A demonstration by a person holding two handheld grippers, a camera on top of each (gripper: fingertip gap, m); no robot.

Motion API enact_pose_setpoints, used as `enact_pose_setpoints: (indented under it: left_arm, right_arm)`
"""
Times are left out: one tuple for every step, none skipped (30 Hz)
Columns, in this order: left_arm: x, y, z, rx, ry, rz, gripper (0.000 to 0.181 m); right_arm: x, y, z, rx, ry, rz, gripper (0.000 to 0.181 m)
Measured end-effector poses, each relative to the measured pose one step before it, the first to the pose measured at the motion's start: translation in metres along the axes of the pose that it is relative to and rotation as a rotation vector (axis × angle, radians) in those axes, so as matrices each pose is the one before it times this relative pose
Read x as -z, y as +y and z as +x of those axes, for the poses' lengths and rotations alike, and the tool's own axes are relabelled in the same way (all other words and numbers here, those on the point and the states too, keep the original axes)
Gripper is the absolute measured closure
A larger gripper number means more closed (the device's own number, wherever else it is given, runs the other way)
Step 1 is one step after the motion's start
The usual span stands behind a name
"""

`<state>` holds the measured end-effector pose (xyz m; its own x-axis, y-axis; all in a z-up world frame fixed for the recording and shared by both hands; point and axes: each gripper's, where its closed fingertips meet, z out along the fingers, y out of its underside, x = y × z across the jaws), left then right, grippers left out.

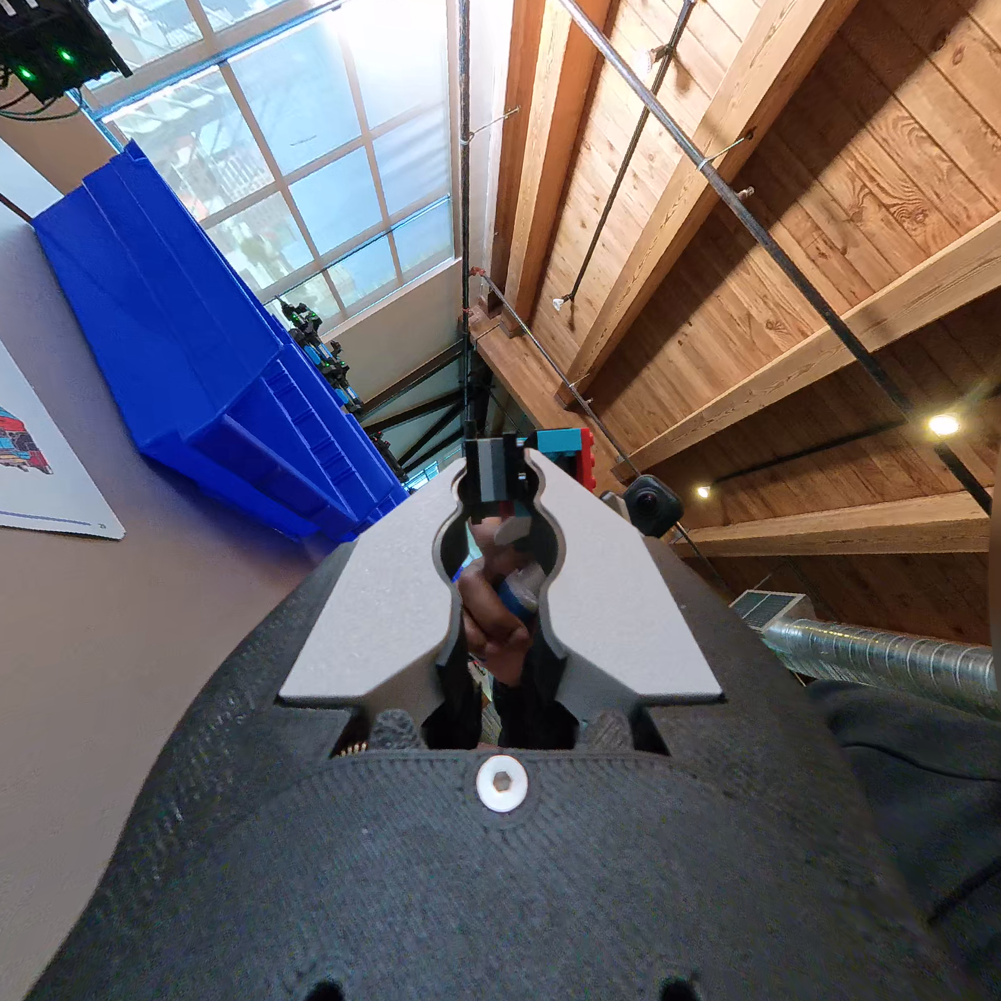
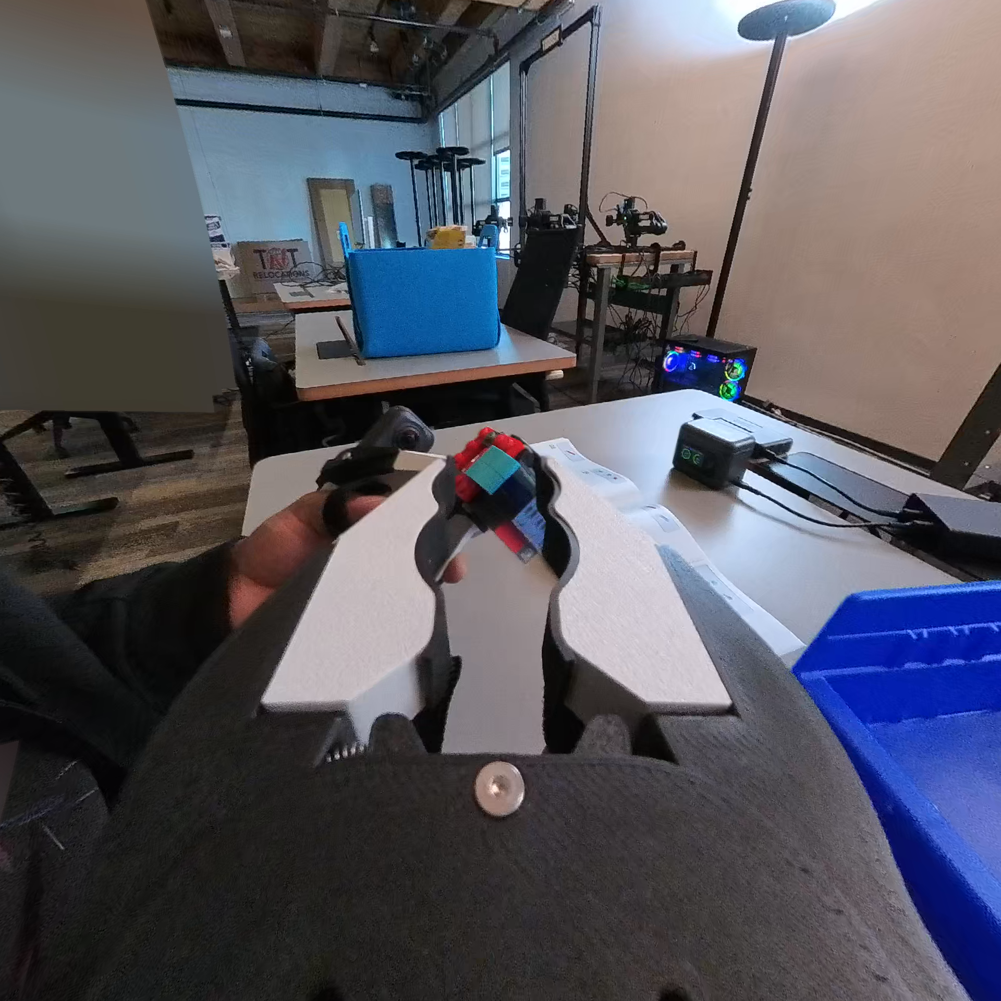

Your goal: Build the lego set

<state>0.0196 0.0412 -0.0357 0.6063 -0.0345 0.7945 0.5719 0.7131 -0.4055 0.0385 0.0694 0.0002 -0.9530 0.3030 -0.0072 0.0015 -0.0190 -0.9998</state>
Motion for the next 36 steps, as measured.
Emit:
enact_pose_setpoints:
  left_arm:
    - [-0.00005,-0.00019,-0.00017,0.0007,-0.0014,0.0021,0.166]
    - [-0.00001,-0.00034,-0.00070,-0.0001,-0.0038,0.0025,0.166]
    - [0.00016,-0.00030,-0.00107,-0.0009,-0.0060,0.0024,0.166]
    - [0.00030,-0.00056,-0.00100,-0.0012,-0.0062,0.0040,0.166]
    - [0.00038,-0.00082,-0.00077,-0.0003,-0.0040,0.0047,0.166]
    - [0.00039,-0.00078,-0.00057,0.0012,-0.0023,0.0043,0.166]
    - [0.00035,-0.00093,-0.00032,0.0014,-0.0010,0.0058,0.166]
    - [0.00034,-0.00095,0.00006,0.0024,0.0012,0.0059,0.166]
    - [0.00016,-0.00057,0.00004,0.0029,0.0016,0.0039,0.166]
    - [0.00005,-0.00021,-0.00008,0.0010,0.0001,0.0015,0.166]
    - [-0.00005,0.00025,-0.00020,-0.0008,-0.0014,-0.0003,0.166]
    - [-0.00022,0.00024,-0.00024,-0.0005,-0.0010,-0.0006,0.166]
    - [-0.00028,0.00028,0.00012,0.0008,0.0005,0.0001,0.166]
    - [-0.00024,0.00020,0.00028,0.0008,0.0011,-0.0002,0.166]
    - [-0.00018,0.00004,0.00018,-0.0005,0.0006,0.0009,0.166]
    - [-0.00022,-0.00004,0.00014,-0.0010,-0.0005,0.0016,0.167]
    - [0.00000,-0.00002,0.00009,-0.0007,0.0000,0.0002,0.167]
    - [0.00010,-0.00002,0.00018,-0.0007,0.0006,-0.0003,0.166]
    - [0.00011,-0.00042,0.00015,-0.0015,-0.0002,0.0016,0.166]
    - [0.00011,-0.00028,0.00003,-0.0015,-0.0005,0.0014,0.167]
    - [-0.00013,0.00006,0.00006,-0.0009,-0.0002,-0.0004,0.167]
    - [-0.00021,0.00035,0.00005,-0.0010,-0.0008,-0.0017,0.167]
    - [-0.00036,0.00053,-0.00029,-0.0021,-0.0022,-0.0024,0.167]
    - [-0.00036,0.00057,-0.00036,-0.0032,-0.0027,-0.0030,0.167]
    - [-0.00037,0.00071,-0.00008,-0.0026,-0.0015,-0.0031,0.167]
    - [-0.00035,0.00052,0.00010,0.0002,0.0009,-0.0022,0.167]
    - [-0.00014,0.00012,0.00036,0.0031,0.0036,0.0002,0.166]
    - [-0.00007,-0.00026,0.00065,0.0055,0.0056,0.0025,0.167]
    - [0.00011,-0.00044,0.00060,0.0067,0.0058,0.0032,0.166]
    - [0.00016,-0.00035,0.00008,0.0049,0.0030,0.0026,0.166]
    - [0.00005,-0.00001,-0.00023,0.0006,-0.0008,0.0006,0.167]
    - [-0.00011,0.00026,-0.00068,-0.0015,-0.0036,-0.0012,0.167]
    - [-0.00017,0.00008,-0.00079,0.0001,-0.0036,0.0002,0.166]
    - [0.00009,-0.00017,-0.00062,0.0041,-0.0015,0.0030,0.167]
    - [0.00019,-0.00036,-0.00068,0.0056,0.0003,0.0029,0.166]
    - [0.00021,-0.00024,-0.00030,0.0034,0.0010,0.0017,0.166]
  right_arm:
    - [-0.00086,-0.00033,-0.00205,0.0074,-0.0019,0.0033,0.153]
    - [-0.00114,0.00111,-0.00156,0.0108,0.0018,-0.0049,0.154]
    - [-0.00124,0.00227,-0.00055,0.0136,0.0089,-0.0113,0.154]
    - [-0.00083,0.00091,0.00026,0.0159,0.0145,-0.0028,0.155]
    - [-0.00064,0.00108,0.00027,0.0126,0.0133,-0.0043,0.155]
    - [-0.00055,0.00064,-0.00009,0.0075,0.0096,-0.0018,0.156]
    - [-0.00037,0.00037,-0.00045,0.0006,0.0045,0.0004,0.157]
    - [-0.00021,-0.00004,-0.00064,-0.0055,0.0013,0.0036,0.157]
    - [-0.00006,-0.00003,-0.00027,-0.0095,0.0009,0.0039,0.157]
    - [0.00000,0.00008,0.00022,-0.0082,0.0037,0.0031,0.158]
    - [0.00008,0.00002,0.00065,-0.0017,0.0064,0.0027,0.158]
    - [0.00016,-0.00001,0.00026,0.0027,0.0050,0.0027,0.159]
    - [0.00038,-0.00030,0.00018,0.0050,0.0049,0.0025,0.158]
    - [0.00050,-0.00035,0.00071,0.0087,0.0081,0.0020,0.158]
    - [0.00044,-0.00030,0.00113,0.0133,0.0108,0.0000,0.157]
    - [0.00067,-0.00053,0.00096,0.0164,0.0078,0.0015,0.157]
    - [0.00060,-0.00035,0.00092,0.0137,0.0038,0.0012,0.157]
    - [0.00028,0.00062,0.00157,0.0004,0.0034,-0.0058,0.156]
    - [0.00025,0.00028,0.00126,-0.0084,-0.0003,-0.0029,0.154]
    - [0.00053,-0.00114,0.00014,-0.0048,-0.0031,0.0071,0.153]
    - [0.00035,-0.00103,-0.00023,0.0061,-0.0008,0.0047,0.152]
    - [-0.00009,0.00000,-0.00020,0.0185,0.0026,-0.0041,0.152]
    - [-0.00042,0.00080,-0.00017,0.0259,0.0045,-0.0100,0.152]
    - [-0.00076,0.00107,-0.00036,0.0269,0.0019,-0.0130,0.152]
    - [-0.00086,0.00120,-0.00063,0.0212,-0.0038,-0.0141,0.152]
    - [-0.00070,0.00065,-0.00073,0.0125,-0.0071,-0.0100,0.152]
    - [-0.00010,-0.00007,-0.00005,0.0033,-0.0064,-0.0030,0.152]
    - [0.00040,-0.00107,-0.00061,-0.0032,-0.0112,0.0050,0.153]
    - [0.00059,-0.00107,-0.00135,-0.0087,-0.0157,0.0069,0.153]
    - [0.00025,-0.00030,-0.00102,-0.0115,-0.0113,0.0040,0.153]
    - [-0.00018,0.00058,-0.00036,-0.0062,-0.0021,-0.0001,0.153]
    - [-0.00065,0.00133,-0.00093,0.0024,-0.0005,-0.0043,0.153]
    - [-0.00076,0.00104,-0.00003,0.0061,0.0087,-0.0024,0.152]
    - [-0.00046,0.00060,0.00019,0.0053,0.0085,-0.0003,0.152]
    - [-0.00037,0.00038,0.00014,-0.0023,0.0037,-0.0002,0.153]
    - [-0.00014,-0.00007,0.00021,-0.0094,-0.0005,0.0024,0.154]
